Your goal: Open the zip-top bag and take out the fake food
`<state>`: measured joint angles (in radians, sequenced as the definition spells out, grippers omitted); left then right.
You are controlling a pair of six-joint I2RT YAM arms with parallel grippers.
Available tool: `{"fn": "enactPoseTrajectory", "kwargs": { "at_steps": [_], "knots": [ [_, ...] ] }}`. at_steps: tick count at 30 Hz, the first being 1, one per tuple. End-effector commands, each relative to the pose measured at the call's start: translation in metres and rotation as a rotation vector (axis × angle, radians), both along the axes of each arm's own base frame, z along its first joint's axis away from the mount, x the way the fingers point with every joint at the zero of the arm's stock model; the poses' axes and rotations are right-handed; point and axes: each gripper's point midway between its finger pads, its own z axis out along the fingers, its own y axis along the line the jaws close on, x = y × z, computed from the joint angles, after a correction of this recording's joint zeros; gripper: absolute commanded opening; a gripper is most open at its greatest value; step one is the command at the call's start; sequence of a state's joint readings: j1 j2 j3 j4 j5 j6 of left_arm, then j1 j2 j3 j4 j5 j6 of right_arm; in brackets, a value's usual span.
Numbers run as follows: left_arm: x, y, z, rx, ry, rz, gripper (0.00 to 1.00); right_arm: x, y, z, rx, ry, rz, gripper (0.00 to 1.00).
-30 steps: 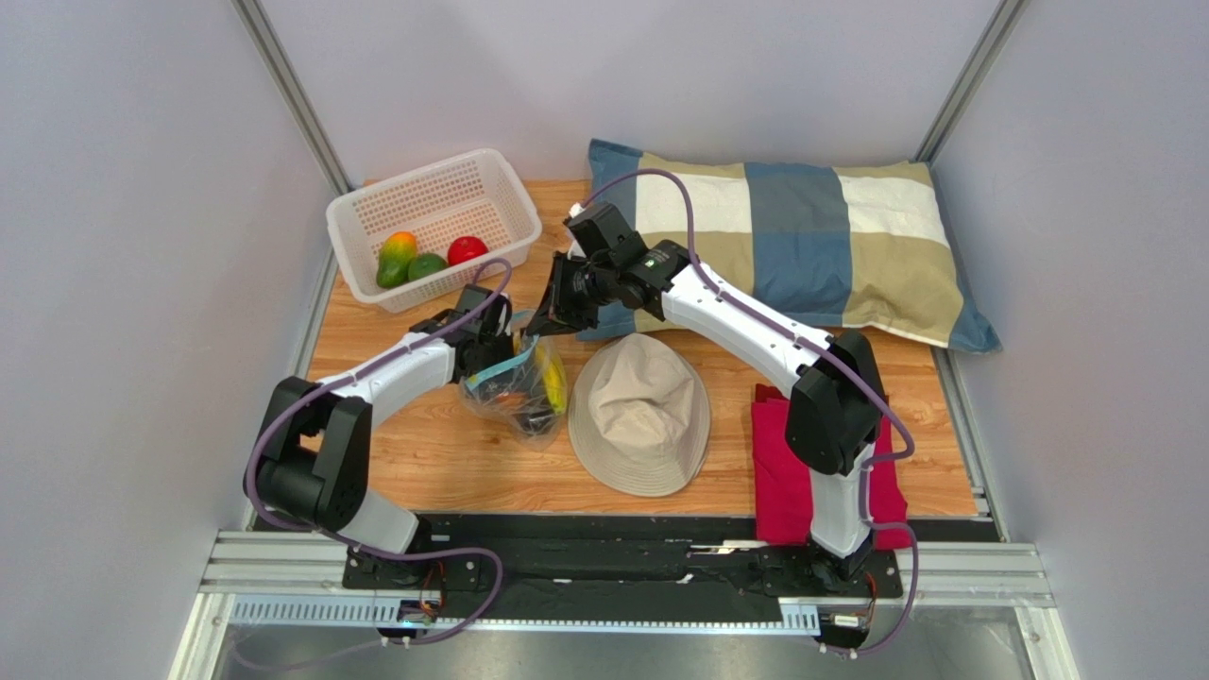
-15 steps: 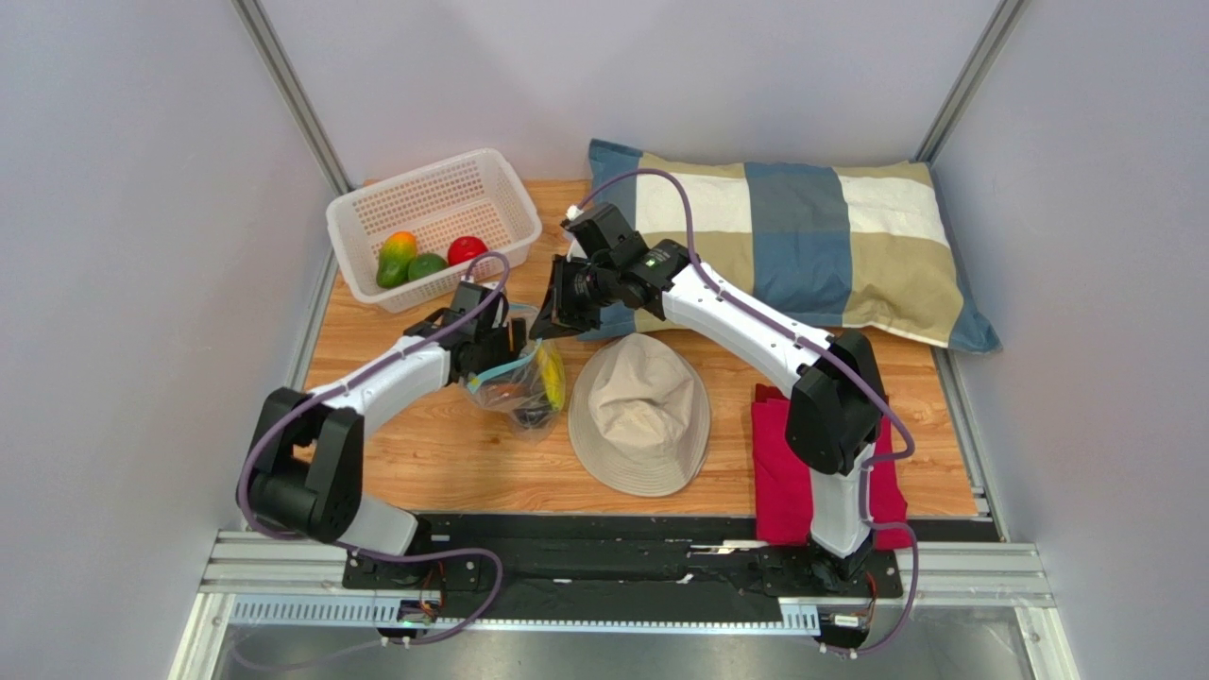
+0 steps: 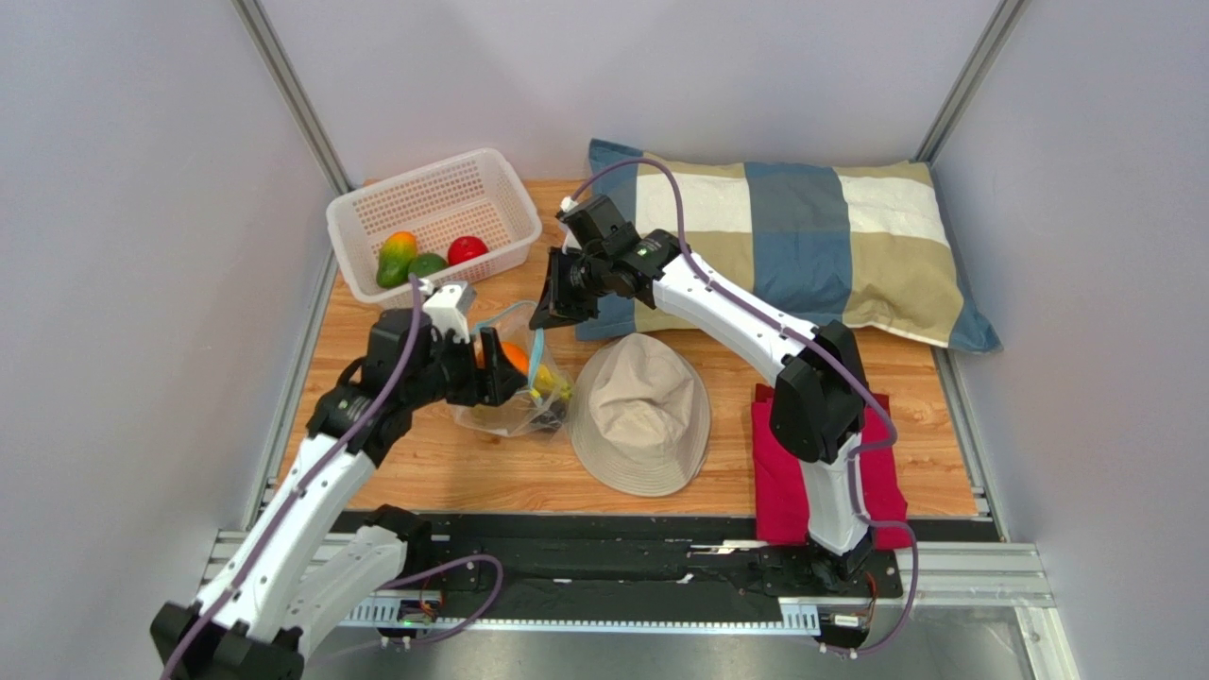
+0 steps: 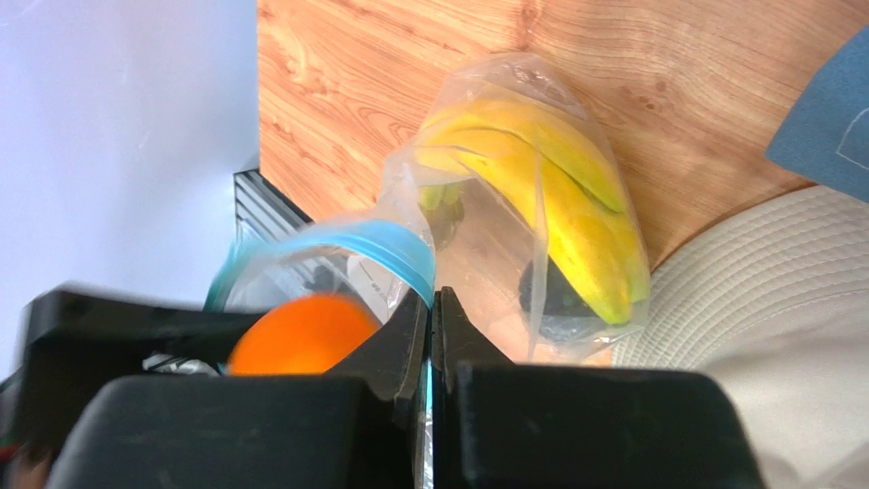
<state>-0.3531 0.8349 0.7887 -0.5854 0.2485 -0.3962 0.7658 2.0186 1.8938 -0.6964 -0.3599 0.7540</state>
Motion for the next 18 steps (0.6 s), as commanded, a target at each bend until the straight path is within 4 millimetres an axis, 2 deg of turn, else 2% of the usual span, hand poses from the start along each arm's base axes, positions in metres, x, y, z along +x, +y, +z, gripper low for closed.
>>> {"fn": "enactPoseTrajectory", "kwargs": {
  "at_steps": [1, 5, 7, 8, 10, 11, 13, 14, 15, 16, 17, 18],
  "knots": [
    [-0.023, 0.000, 0.028, -0.061, -0.098, -0.041, 0.00, 0.012, -0.003, 0.002, -0.022, -0.053, -0.008, 0.00],
    [-0.012, 0.017, 0.057, -0.073, -0.151, 0.110, 0.00, 0.010, -0.006, 0.004, -0.035, -0.053, -0.001, 0.00],
    [0.005, 0.026, 0.077, -0.078, -0.195, 0.208, 0.00, 0.008, -0.007, 0.006, -0.035, -0.055, 0.007, 0.00],
    [0.013, 0.028, 0.094, -0.111, -0.217, 0.260, 0.00, 0.008, -0.006, 0.010, -0.031, -0.059, 0.013, 0.00],
    [0.038, 0.037, 0.101, -0.098, -0.218, 0.368, 0.00, 0.005, -0.007, 0.013, -0.031, -0.050, 0.025, 0.00],
    [0.050, 0.042, 0.116, -0.119, -0.235, 0.415, 0.00, 0.003, -0.006, 0.015, -0.026, -0.050, 0.032, 0.00],
    [0.084, 0.046, 0.110, -0.113, -0.199, 0.477, 0.00, -0.002, -0.004, 0.014, -0.022, -0.035, 0.050, 0.00],
    [0.102, 0.060, 0.117, -0.144, -0.196, 0.537, 0.00, -0.002, -0.003, 0.015, -0.018, -0.033, 0.052, 0.00],
    [0.128, 0.062, 0.103, -0.156, -0.146, 0.560, 0.00, -0.006, 0.000, 0.017, -0.008, -0.030, 0.070, 0.00],
    [0.142, 0.062, 0.098, -0.198, -0.110, 0.552, 0.00, -0.007, 0.001, 0.017, -0.005, -0.023, 0.077, 0.00],
    [0.160, 0.065, 0.106, -0.248, -0.107, 0.563, 0.00, -0.006, 0.003, 0.014, -0.007, -0.016, 0.084, 0.00],
    [0.192, 0.077, 0.085, -0.252, -0.068, 0.585, 0.00, -0.007, 0.006, 0.020, 0.009, -0.017, 0.099, 0.00]
  ]
}}
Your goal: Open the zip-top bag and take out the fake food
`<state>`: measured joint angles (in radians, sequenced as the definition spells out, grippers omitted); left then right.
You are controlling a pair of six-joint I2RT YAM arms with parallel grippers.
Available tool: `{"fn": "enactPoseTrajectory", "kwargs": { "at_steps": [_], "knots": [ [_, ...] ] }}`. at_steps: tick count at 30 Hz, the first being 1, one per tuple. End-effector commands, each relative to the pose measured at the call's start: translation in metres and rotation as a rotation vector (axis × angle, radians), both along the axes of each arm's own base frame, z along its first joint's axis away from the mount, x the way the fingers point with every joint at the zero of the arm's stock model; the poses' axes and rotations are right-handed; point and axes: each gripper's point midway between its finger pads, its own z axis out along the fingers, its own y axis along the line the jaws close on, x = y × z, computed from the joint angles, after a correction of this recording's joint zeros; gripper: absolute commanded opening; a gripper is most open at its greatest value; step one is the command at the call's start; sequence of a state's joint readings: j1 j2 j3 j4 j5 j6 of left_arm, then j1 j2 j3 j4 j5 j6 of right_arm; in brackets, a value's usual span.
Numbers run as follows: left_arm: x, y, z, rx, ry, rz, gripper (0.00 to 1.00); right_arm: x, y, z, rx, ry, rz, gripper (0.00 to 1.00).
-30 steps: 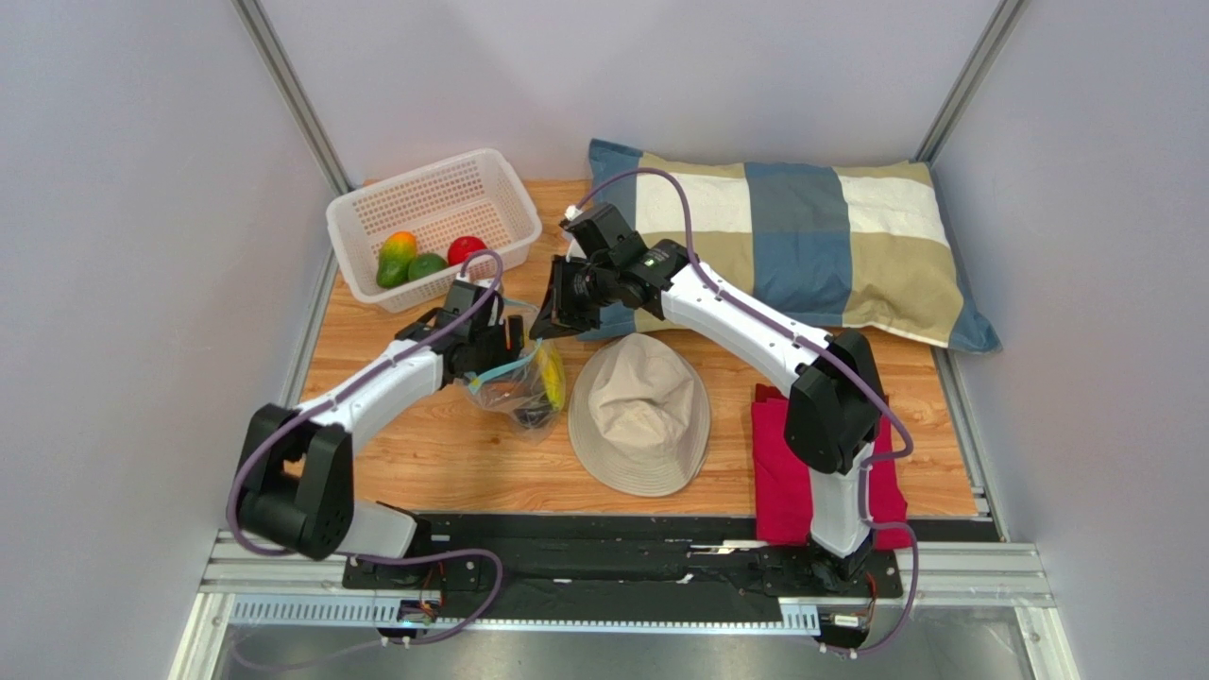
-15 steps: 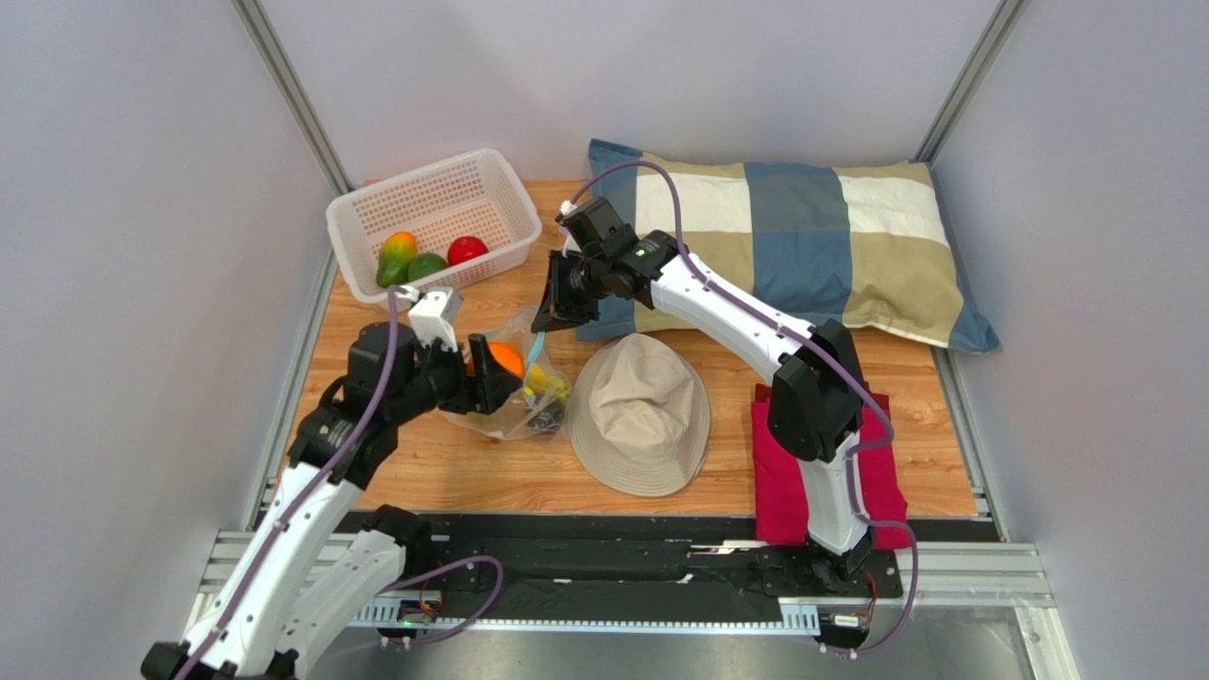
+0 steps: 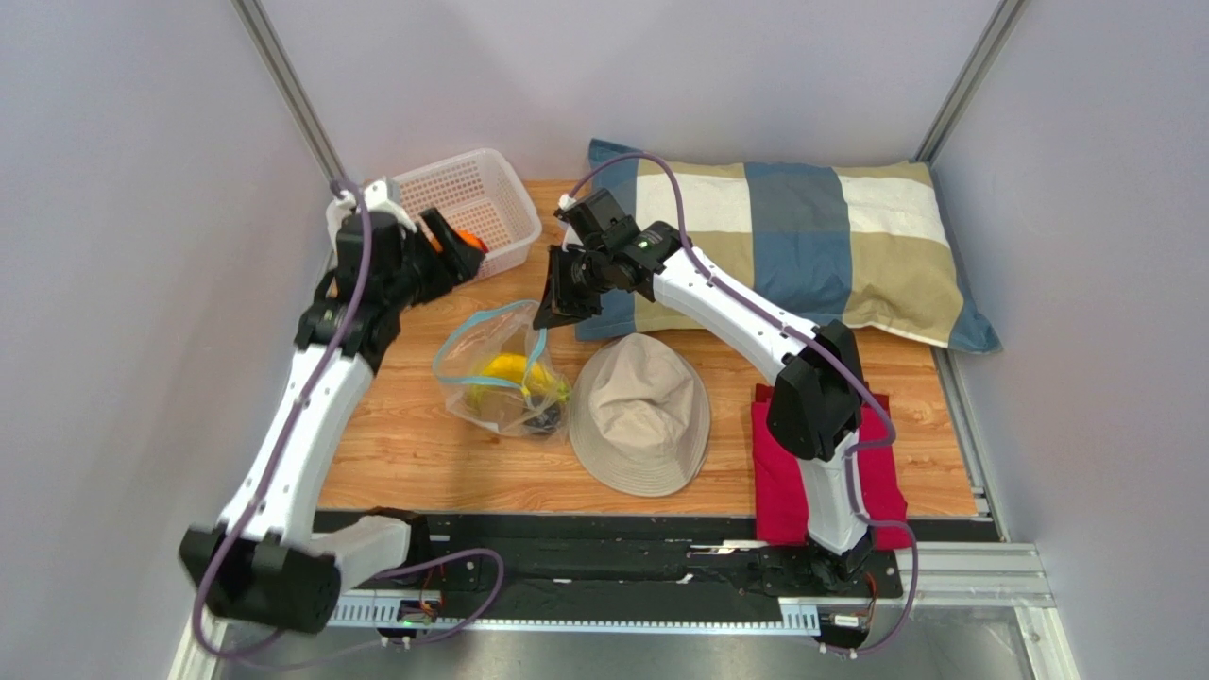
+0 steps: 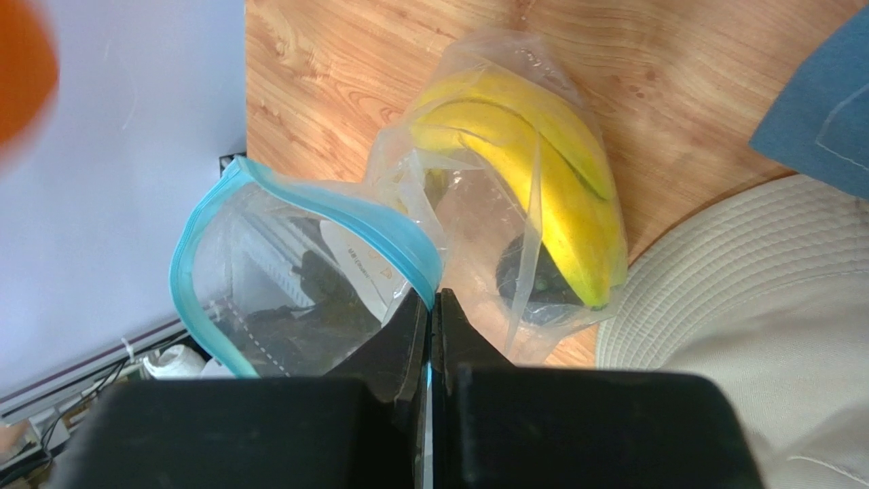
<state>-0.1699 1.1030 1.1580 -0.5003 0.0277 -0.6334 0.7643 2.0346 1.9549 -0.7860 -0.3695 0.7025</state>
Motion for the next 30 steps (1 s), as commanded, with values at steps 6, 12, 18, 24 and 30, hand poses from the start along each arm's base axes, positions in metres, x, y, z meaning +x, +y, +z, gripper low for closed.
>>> {"fn": "enactPoseTrajectory", "kwargs": {
  "at_steps": [6, 12, 18, 24, 30],
  "knots": [
    [0.178, 0.056, -0.073, -0.161, 0.186, 0.073, 0.00, -0.001, 0.016, 0.025, 0.061, -0.030, 0.084, 0.00],
    [0.246, 0.096, -0.109, -0.117, 0.145, 0.105, 0.00, -0.001, 0.013, 0.030, 0.062, -0.047, 0.089, 0.00],
    [0.263, 0.110, -0.159, -0.097, 0.304, 0.134, 0.52, -0.002, 0.011, 0.028, 0.052, -0.048, 0.095, 0.00],
    [0.246, 0.113, -0.174, -0.065, 0.367, 0.129, 0.97, 0.001, 0.012, 0.035, 0.057, -0.066, 0.084, 0.00],
    [0.227, 0.113, -0.143, 0.003, 0.345, 0.068, 0.97, 0.002, 0.011, 0.035, 0.049, -0.073, 0.077, 0.00]
  ]
}}
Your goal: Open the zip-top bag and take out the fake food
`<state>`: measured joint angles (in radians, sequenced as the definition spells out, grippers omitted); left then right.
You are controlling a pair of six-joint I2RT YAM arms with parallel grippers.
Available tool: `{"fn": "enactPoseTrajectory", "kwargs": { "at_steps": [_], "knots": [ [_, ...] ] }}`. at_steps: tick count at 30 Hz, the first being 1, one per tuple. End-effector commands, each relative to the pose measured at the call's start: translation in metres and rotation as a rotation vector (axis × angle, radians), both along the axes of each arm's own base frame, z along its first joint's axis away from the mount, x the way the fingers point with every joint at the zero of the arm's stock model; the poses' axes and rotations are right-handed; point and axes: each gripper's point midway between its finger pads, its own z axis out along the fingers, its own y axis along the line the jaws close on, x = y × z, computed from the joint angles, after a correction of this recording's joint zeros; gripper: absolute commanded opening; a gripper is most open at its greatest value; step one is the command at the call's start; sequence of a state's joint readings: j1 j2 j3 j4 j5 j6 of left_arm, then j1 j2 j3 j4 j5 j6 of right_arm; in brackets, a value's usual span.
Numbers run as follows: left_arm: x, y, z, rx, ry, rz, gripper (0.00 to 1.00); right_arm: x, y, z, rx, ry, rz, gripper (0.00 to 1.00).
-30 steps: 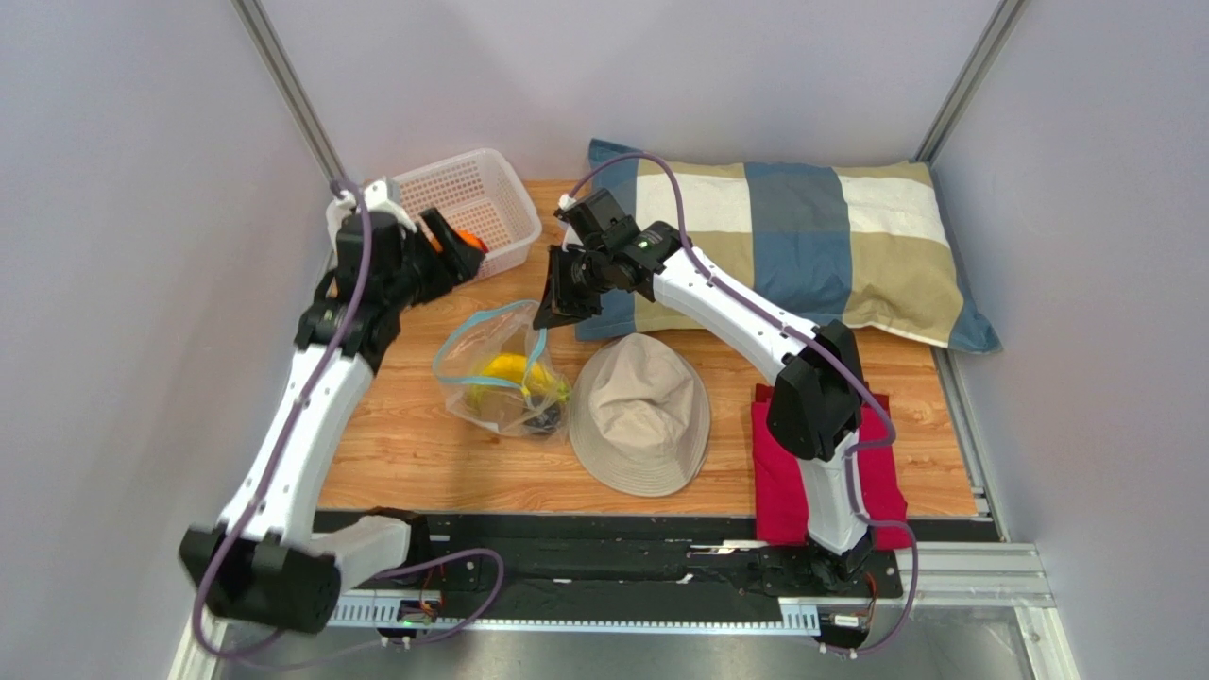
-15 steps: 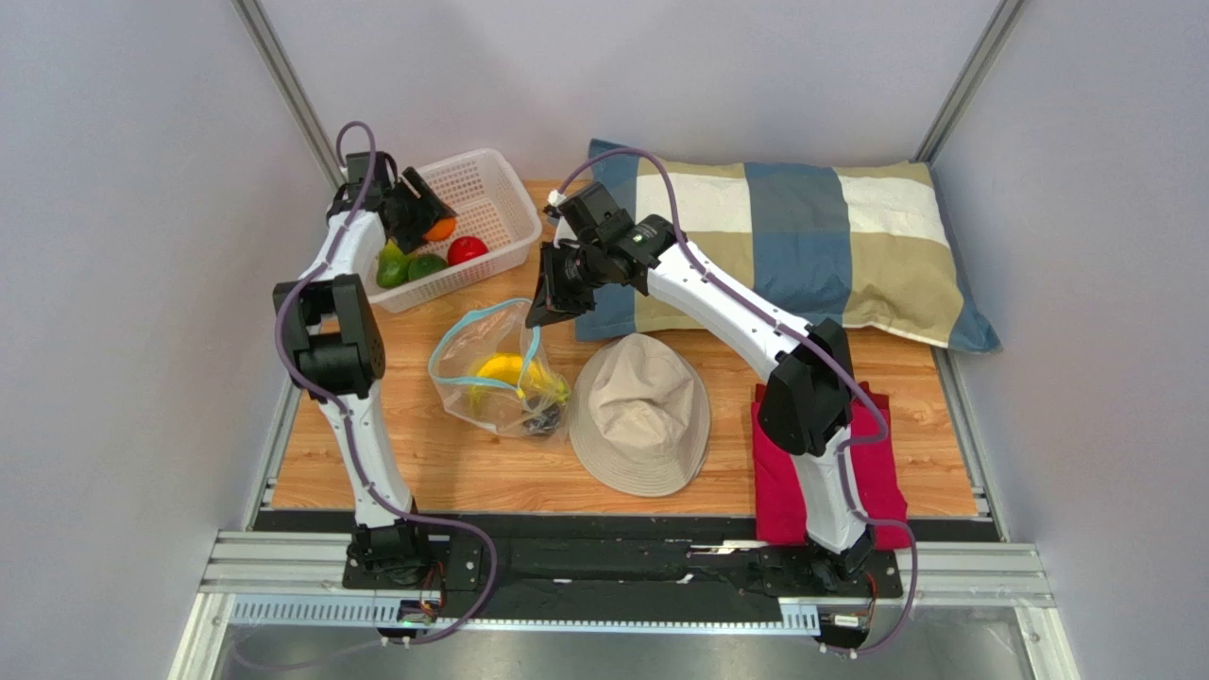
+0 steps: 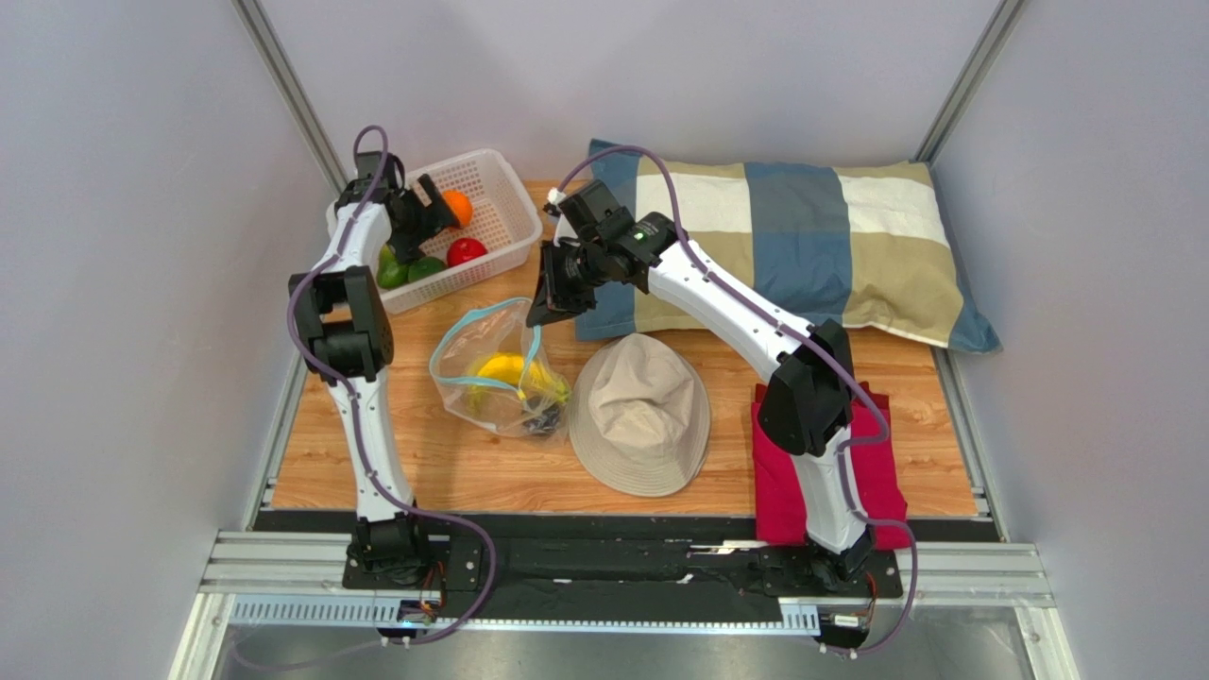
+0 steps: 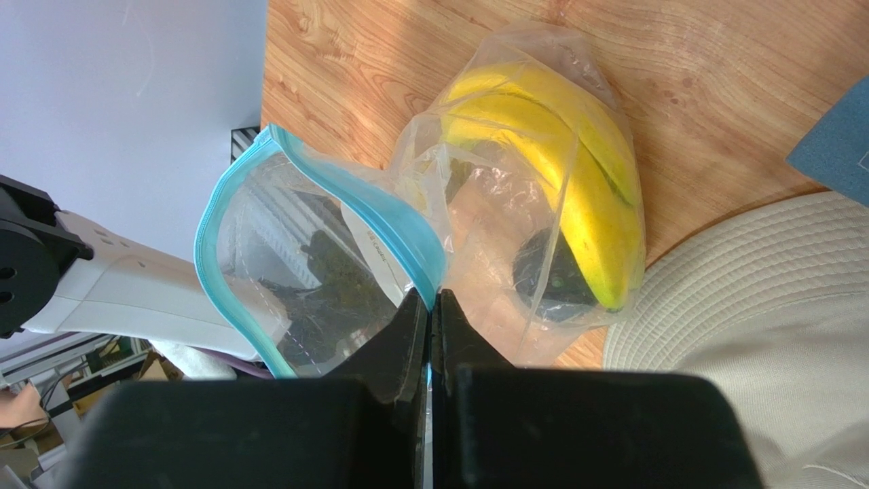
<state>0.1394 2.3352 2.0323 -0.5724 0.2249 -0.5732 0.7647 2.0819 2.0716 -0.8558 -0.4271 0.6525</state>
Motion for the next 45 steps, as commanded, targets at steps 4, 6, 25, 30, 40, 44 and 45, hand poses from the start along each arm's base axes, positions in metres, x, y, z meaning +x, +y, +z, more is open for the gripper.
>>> {"fn": "enactPoseTrajectory", "kwargs": {
  "at_steps": [4, 6, 25, 30, 40, 44, 45],
  "knots": [
    [-0.048, -0.012, 0.109, 0.037, -0.140, -0.103, 0.84, 0.009, -0.003, 0.022, 0.010, -0.092, -0.015, 0.00],
    [-0.080, -0.027, 0.134, 0.004, -0.194, -0.138, 0.79, 0.013, -0.005, 0.021, -0.001, -0.101, -0.036, 0.00],
    [-0.351, -0.166, 0.207, -0.144, -0.403, -0.580, 0.63, 0.018, 0.005, 0.038, 0.057, -0.077, -0.104, 0.00],
    [-0.351, -0.164, 0.179, -0.177, -0.300, -0.461, 0.21, 0.012, 0.007, 0.047, 0.088, -0.083, -0.114, 0.00],
    [-0.314, -0.177, 0.144, -0.172, -0.121, -0.361, 0.00, 0.001, 0.005, 0.057, 0.054, -0.153, -0.128, 0.00],
    [-0.308, -0.186, 0.133, -0.119, -0.043, -0.336, 0.02, -0.002, 0.005, 0.065, 0.063, -0.157, -0.165, 0.00],
    [-0.309, -0.189, 0.129, -0.109, -0.031, -0.337, 0.03, -0.002, 0.005, 0.063, 0.064, -0.150, -0.170, 0.00]
  ]
}}
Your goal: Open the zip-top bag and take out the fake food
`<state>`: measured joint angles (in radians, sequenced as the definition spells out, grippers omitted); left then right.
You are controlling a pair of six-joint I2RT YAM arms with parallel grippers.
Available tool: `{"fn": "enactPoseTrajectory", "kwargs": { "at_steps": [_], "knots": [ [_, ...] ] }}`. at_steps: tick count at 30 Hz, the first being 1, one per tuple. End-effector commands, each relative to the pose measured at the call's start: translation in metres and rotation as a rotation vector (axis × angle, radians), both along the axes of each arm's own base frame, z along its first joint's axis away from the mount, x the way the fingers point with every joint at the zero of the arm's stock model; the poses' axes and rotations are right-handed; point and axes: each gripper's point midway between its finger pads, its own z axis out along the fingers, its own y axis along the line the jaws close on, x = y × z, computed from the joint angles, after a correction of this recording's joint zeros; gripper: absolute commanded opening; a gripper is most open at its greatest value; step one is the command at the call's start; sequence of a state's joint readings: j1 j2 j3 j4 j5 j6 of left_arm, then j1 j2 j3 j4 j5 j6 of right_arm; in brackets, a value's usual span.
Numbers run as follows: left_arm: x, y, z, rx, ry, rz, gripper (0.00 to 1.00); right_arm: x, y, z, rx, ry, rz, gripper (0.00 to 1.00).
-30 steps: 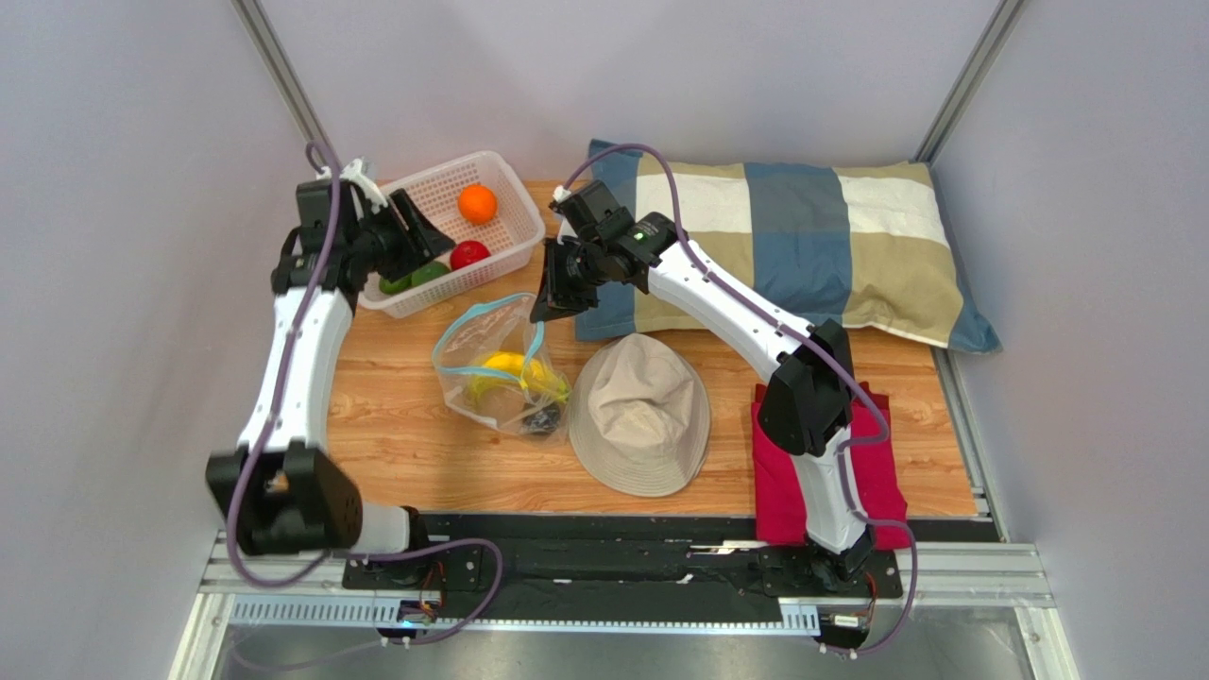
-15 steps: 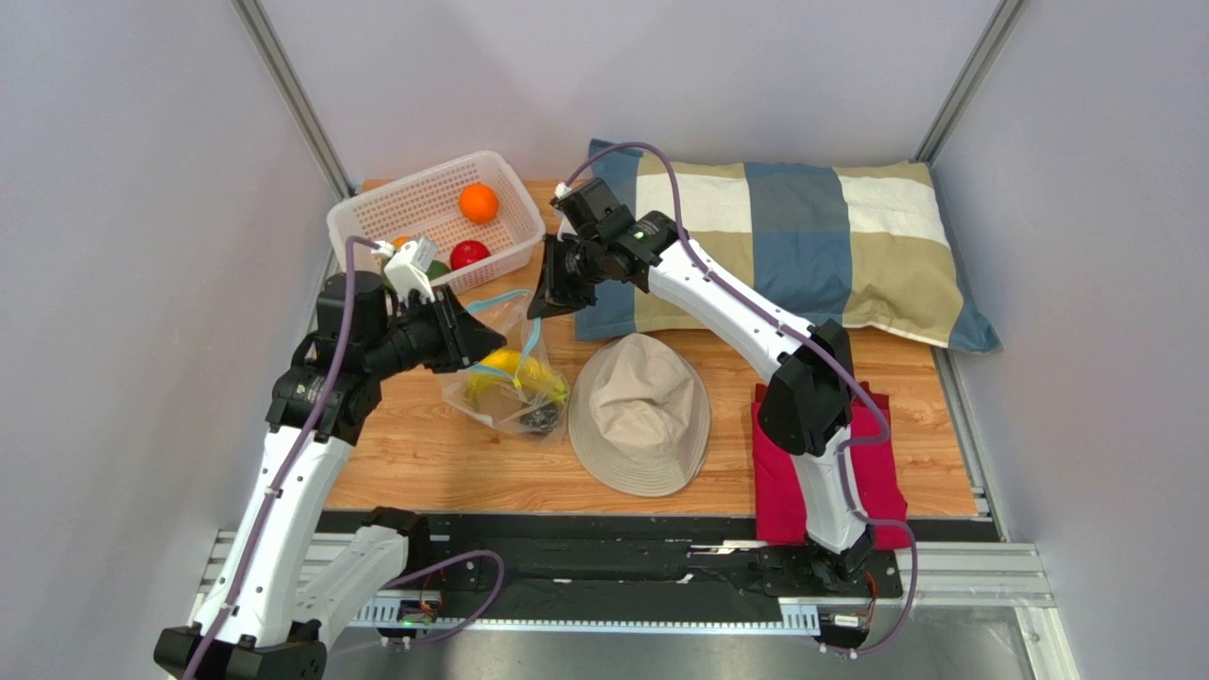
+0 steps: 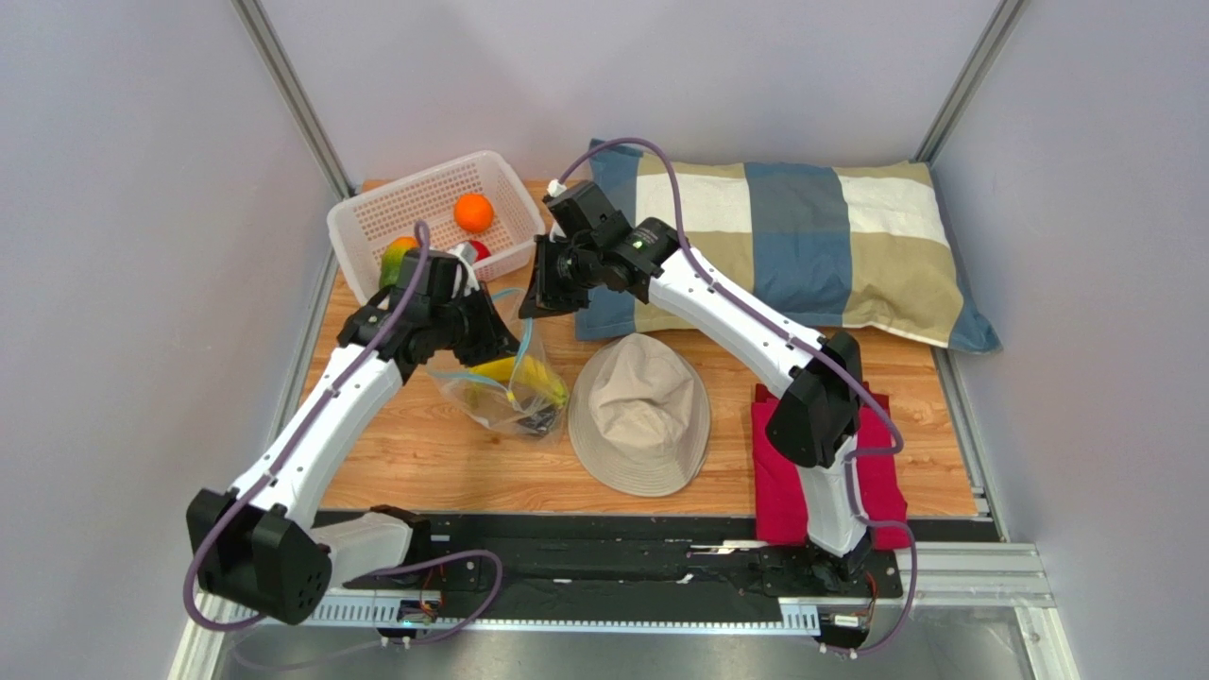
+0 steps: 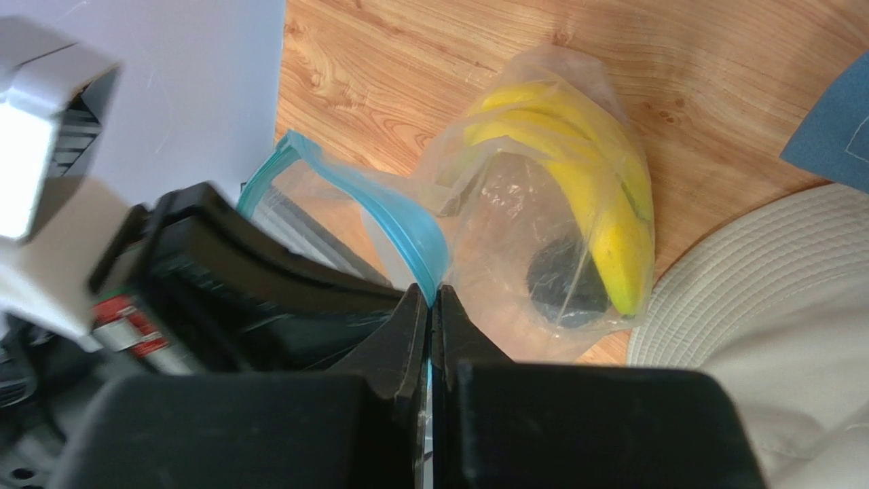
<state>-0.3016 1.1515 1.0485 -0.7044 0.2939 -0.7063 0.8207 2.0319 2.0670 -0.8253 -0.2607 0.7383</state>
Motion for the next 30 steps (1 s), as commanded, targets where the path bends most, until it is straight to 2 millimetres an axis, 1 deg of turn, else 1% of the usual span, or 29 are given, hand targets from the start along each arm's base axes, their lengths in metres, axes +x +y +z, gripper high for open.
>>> {"fn": "enactPoseTrajectory", "kwargs": {
  "at_steps": [1, 2, 3, 5, 6, 7, 9, 10, 11, 12, 13, 14, 16, 17, 18, 21, 22, 23, 25, 27, 28, 29, 30],
  "knots": [
    [0.010, -0.008, 0.008, 0.034, 0.001, 0.053, 0.06, -0.005, -0.001, 0.044, 0.077, -0.076, -0.048, 0.00],
    [0.009, -0.011, 0.004, 0.036, 0.008, 0.047, 0.14, -0.005, 0.001, 0.053, 0.110, -0.086, -0.051, 0.00],
    [0.006, -0.013, -0.003, 0.046, 0.022, 0.033, 0.16, -0.008, 0.003, 0.046, 0.118, -0.050, -0.066, 0.00],
    [0.003, -0.015, -0.013, 0.055, 0.041, 0.017, 0.20, -0.010, 0.008, 0.050, 0.161, -0.027, -0.073, 0.00],
    [-0.001, -0.013, -0.023, 0.070, 0.058, 0.015, 0.20, -0.010, 0.008, 0.050, 0.173, -0.007, -0.086, 0.00],
    [-0.003, -0.012, -0.025, 0.074, 0.052, 0.010, 0.20, -0.011, 0.009, 0.049, 0.174, 0.004, -0.090, 0.00],
    [-0.009, -0.008, -0.036, 0.101, 0.058, -0.006, 0.20, -0.010, 0.009, 0.049, 0.181, 0.017, -0.105, 0.00],
    [-0.010, -0.008, -0.035, 0.099, 0.045, -0.018, 0.19, -0.009, 0.007, 0.044, 0.183, 0.042, -0.123, 0.00],
    [-0.013, -0.012, -0.035, 0.085, 0.025, -0.070, 0.19, -0.007, 0.009, 0.045, 0.196, 0.043, -0.123, 0.00],
    [-0.015, -0.012, -0.039, 0.087, 0.026, -0.077, 0.19, -0.007, 0.008, 0.044, 0.198, 0.053, -0.129, 0.00],
    [-0.016, -0.013, -0.038, 0.081, 0.012, -0.085, 0.19, -0.002, 0.005, 0.040, 0.197, 0.070, -0.147, 0.00],
    [-0.018, -0.013, -0.040, 0.080, 0.013, -0.102, 0.18, -0.002, 0.005, 0.037, 0.204, 0.092, -0.147, 0.00],
    [-0.020, -0.010, -0.044, 0.097, 0.024, -0.096, 0.18, 0.003, 0.007, 0.030, 0.224, 0.139, -0.152, 0.00],
    [-0.019, -0.004, -0.046, 0.122, 0.026, -0.076, 0.18, -0.001, 0.014, 0.033, 0.256, 0.182, -0.133, 0.00],
    [-0.022, 0.001, -0.046, 0.146, 0.036, -0.066, 0.18, -0.003, 0.017, 0.035, 0.270, 0.200, -0.121, 0.00],
    [-0.024, 0.018, -0.035, 0.213, -0.009, -0.032, 0.19, -0.015, 0.032, 0.037, 0.328, 0.298, -0.098, 0.00],
    [-0.024, 0.021, -0.027, 0.218, -0.037, -0.024, 0.20, -0.020, 0.039, 0.041, 0.359, 0.320, -0.088, 0.00],
    [-0.024, 0.023, -0.023, 0.225, -0.050, -0.027, 0.22, -0.022, 0.046, 0.053, 0.416, 0.320, -0.062, 0.00],
    [-0.025, 0.020, -0.016, 0.212, -0.064, -0.040, 0.24, -0.029, 0.056, 0.063, 0.461, 0.368, -0.063, 0.00],
    [-0.024, 0.016, -0.014, 0.191, -0.063, -0.051, 0.24, -0.029, 0.064, 0.079, 0.507, 0.368, -0.051, 0.00],
    [-0.023, 0.013, -0.017, 0.189, -0.053, -0.057, 0.25, -0.031, 0.066, 0.082, 0.513, 0.369, -0.049, 0.00],
    [-0.022, 0.011, -0.019, 0.180, -0.047, -0.065, 0.25, -0.028, 0.066, 0.082, 0.516, 0.365, -0.061, 0.00],
    [-0.020, 0.009, -0.026, 0.184, -0.030, -0.073, 0.26, -0.025, 0.063, 0.083, 0.518, 0.366, -0.076, 0.00]
  ]
}}
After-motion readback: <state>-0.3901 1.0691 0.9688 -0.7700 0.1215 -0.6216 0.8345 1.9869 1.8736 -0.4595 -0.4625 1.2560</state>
